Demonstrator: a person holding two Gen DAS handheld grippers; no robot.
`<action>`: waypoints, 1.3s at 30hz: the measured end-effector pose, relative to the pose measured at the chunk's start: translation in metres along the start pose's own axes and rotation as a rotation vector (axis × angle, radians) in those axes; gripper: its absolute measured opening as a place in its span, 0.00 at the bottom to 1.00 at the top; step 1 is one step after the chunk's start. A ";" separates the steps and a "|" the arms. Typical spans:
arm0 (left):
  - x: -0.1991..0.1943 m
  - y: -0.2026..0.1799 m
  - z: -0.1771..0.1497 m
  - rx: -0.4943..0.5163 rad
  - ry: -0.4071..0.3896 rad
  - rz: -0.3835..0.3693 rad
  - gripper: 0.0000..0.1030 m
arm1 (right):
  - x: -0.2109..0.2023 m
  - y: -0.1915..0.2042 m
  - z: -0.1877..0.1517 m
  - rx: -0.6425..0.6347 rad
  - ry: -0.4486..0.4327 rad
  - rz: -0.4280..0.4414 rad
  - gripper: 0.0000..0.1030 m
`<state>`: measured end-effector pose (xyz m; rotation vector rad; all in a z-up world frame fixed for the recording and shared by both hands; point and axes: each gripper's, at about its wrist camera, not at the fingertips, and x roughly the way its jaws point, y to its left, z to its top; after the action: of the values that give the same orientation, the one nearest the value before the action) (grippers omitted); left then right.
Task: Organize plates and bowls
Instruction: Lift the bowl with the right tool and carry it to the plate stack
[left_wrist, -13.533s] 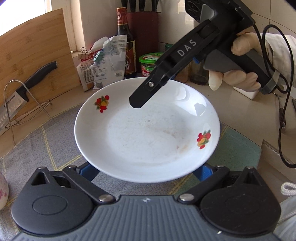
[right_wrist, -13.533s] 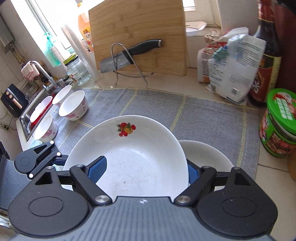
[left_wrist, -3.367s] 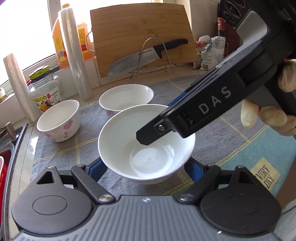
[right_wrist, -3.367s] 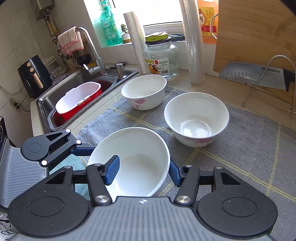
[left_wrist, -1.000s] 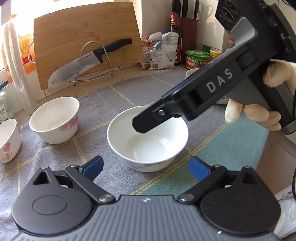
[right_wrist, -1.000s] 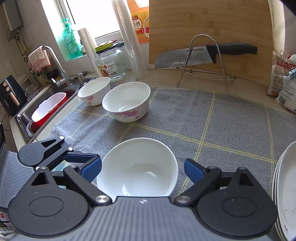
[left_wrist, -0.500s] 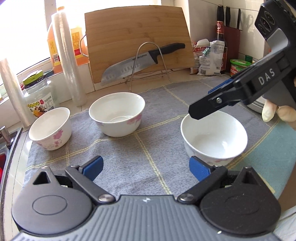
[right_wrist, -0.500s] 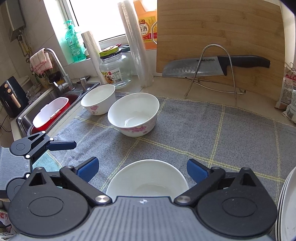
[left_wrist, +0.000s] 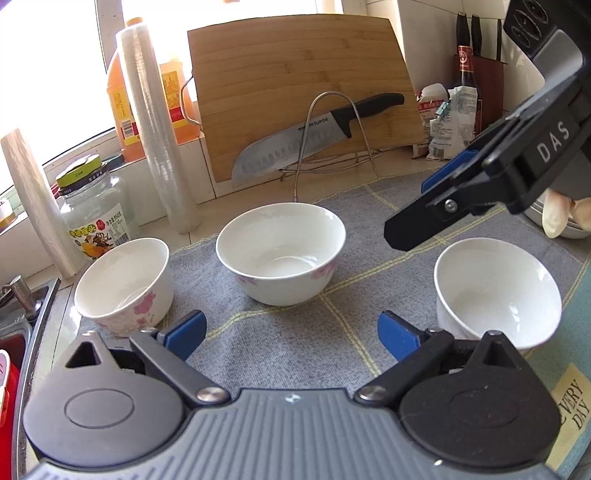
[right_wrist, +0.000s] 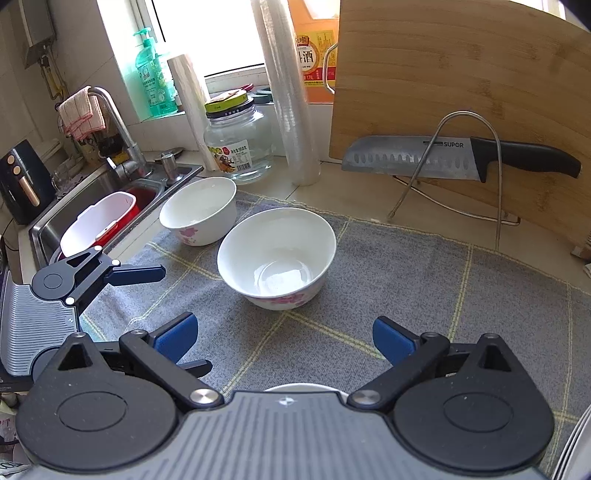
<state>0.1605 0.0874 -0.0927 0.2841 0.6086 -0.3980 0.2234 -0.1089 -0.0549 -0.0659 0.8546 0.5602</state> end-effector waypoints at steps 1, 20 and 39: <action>0.003 0.001 0.001 0.001 0.001 0.003 0.96 | 0.003 0.001 0.003 -0.009 0.002 -0.001 0.99; 0.048 0.013 0.016 -0.007 0.005 0.011 0.96 | 0.061 -0.006 0.047 -0.058 0.063 0.014 0.85; 0.071 0.022 0.021 0.011 0.011 -0.044 0.88 | 0.101 -0.019 0.061 -0.051 0.120 0.003 0.67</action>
<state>0.2338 0.0800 -0.1161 0.2842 0.6244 -0.4422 0.3283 -0.0633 -0.0913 -0.1459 0.9577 0.5852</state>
